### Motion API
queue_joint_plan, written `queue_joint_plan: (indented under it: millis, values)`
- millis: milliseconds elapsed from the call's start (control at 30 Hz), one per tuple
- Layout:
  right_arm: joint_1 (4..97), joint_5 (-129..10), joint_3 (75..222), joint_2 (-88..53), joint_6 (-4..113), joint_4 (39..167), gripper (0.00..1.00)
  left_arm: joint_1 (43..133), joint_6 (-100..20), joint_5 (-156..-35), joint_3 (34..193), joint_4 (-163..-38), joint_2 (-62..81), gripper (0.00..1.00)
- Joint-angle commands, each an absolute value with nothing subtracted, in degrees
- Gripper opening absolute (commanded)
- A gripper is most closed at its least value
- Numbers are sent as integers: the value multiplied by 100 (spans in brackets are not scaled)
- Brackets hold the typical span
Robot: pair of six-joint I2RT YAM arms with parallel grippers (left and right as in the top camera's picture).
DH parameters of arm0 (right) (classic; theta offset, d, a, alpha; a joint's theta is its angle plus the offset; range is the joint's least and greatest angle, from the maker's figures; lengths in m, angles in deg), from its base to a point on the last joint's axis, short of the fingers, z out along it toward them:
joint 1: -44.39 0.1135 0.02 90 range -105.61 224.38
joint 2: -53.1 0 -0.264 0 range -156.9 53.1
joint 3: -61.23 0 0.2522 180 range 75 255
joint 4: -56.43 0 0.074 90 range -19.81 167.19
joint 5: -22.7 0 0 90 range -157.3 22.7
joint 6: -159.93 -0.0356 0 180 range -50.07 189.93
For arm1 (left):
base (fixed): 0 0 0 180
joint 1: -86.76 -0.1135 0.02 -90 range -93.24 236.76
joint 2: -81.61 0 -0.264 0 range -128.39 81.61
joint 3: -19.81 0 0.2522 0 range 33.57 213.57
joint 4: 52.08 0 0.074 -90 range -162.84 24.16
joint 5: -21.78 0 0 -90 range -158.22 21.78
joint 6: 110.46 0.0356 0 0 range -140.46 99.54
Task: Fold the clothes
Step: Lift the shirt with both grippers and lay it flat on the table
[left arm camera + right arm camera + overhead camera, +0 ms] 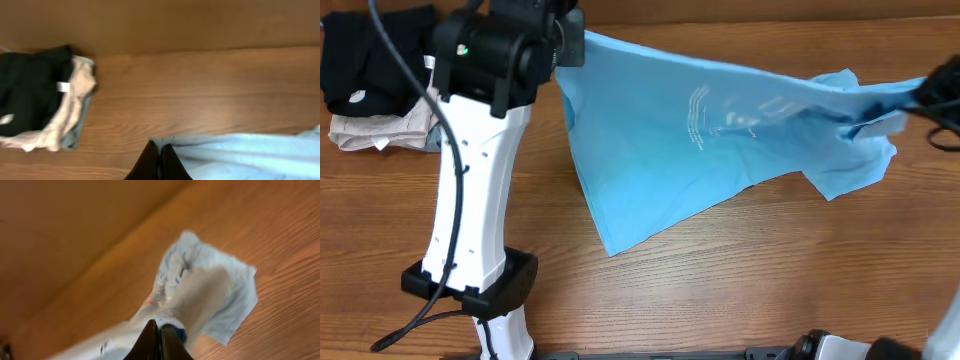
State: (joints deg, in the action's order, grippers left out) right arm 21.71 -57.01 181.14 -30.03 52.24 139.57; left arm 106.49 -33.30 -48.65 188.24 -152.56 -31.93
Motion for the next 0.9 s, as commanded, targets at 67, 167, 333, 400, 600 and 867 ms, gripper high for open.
queue_joint_plan:
  millis: [67, 167, 333, 400, 600, 867]
  values:
    - [1570, -5590, 18820, -2376, 5281, 14335, 4, 10588, -3118, -4202, 19548, -15522, -2828, 4]
    - [1100, -5376, 19244, -2002, 5285, 14576, 4, 10588, -3074, -4132, 19810, -15531, -2506, 4]
    - [385, -5304, 20075, -1445, 5329, 14934, 4, 10588, -3074, -4067, 20110, -15503, -1711, 4]
    - [188, -5304, 20508, -1270, 5329, 15074, 4, 10588, -3074, -4058, 20164, -15470, -1333, 4]
    - [108, -5330, 22086, -1098, 5401, 15701, 4, 10588, -3074, -4069, 20169, -15424, -270, 4]
    - [129, -5301, 23205, -1106, 5674, 16355, 4, 10588, -3098, -4082, 20116, -15686, 106, 4]
